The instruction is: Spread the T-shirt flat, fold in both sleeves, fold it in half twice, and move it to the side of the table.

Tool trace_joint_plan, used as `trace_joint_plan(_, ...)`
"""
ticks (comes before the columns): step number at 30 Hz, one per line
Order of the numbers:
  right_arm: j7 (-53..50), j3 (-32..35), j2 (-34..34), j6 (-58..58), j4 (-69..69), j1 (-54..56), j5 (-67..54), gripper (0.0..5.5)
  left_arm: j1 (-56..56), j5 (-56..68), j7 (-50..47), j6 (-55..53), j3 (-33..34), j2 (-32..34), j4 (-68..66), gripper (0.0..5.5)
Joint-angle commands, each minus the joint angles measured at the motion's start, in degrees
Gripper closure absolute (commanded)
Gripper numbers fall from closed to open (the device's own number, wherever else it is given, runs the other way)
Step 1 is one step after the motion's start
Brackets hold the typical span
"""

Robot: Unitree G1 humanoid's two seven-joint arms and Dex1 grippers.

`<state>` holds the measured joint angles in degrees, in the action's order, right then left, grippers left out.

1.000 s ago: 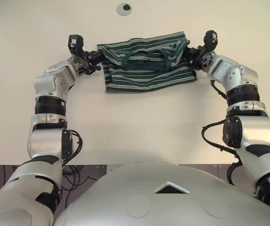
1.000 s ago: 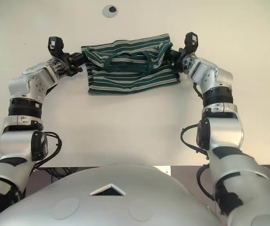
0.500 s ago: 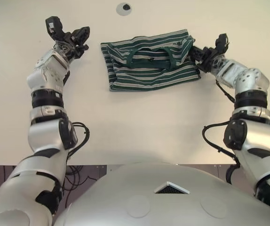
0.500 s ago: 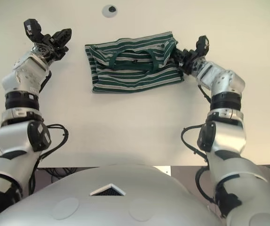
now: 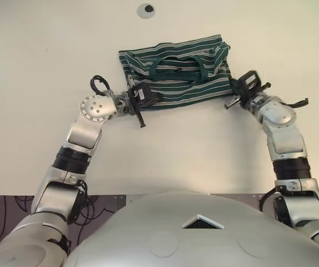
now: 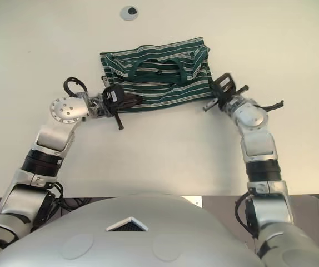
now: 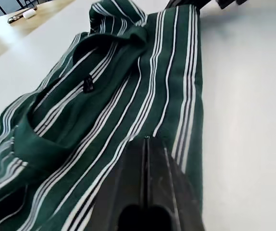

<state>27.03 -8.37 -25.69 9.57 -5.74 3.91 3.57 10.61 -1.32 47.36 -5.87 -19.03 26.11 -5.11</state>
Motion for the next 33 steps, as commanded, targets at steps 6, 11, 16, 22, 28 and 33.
trace_joint_plan(6, 3.19, -9.36, -4.81, 1.59, 1.38, -3.66, 11.33, 5.46, -1.0, -3.14, 3.9, -4.22, -3.63, 3.74, -2.04, 5.5)
trace_joint_plan(11, 13.51, -10.5, -15.67, 4.64, 20.45, -19.49, 8.07, 5.46, -8.72, 1.79, 15.08, -3.31, -1.94, 15.95, 8.56, 5.5)
trace_joint_plan(16, 19.14, -10.98, -21.12, 5.52, 40.47, -32.79, -0.98, 5.46, -11.33, 2.56, 17.03, 2.58, 1.25, 22.0, 9.95, 5.5)
trace_joint_plan(22, 16.79, -5.9, -17.08, 4.53, 46.17, -31.93, -7.69, 5.46, -9.42, 1.73, 15.27, 5.6, 2.62, 21.98, 7.92, 5.5)
trace_joint_plan(28, 15.93, -3.42, -14.26, 4.8, 53.73, -29.6, -16.22, 5.46, -6.98, 8.0, 14.33, 3.81, 7.4, 19.7, 11.74, 5.5)
trace_joint_plan(33, 14.34, -7.88, -12.4, 4.81, 50.32, -26.96, -13.23, 5.46, -7.99, 12.27, 15.8, -0.16, 6.24, 19.13, 20.28, 5.5)
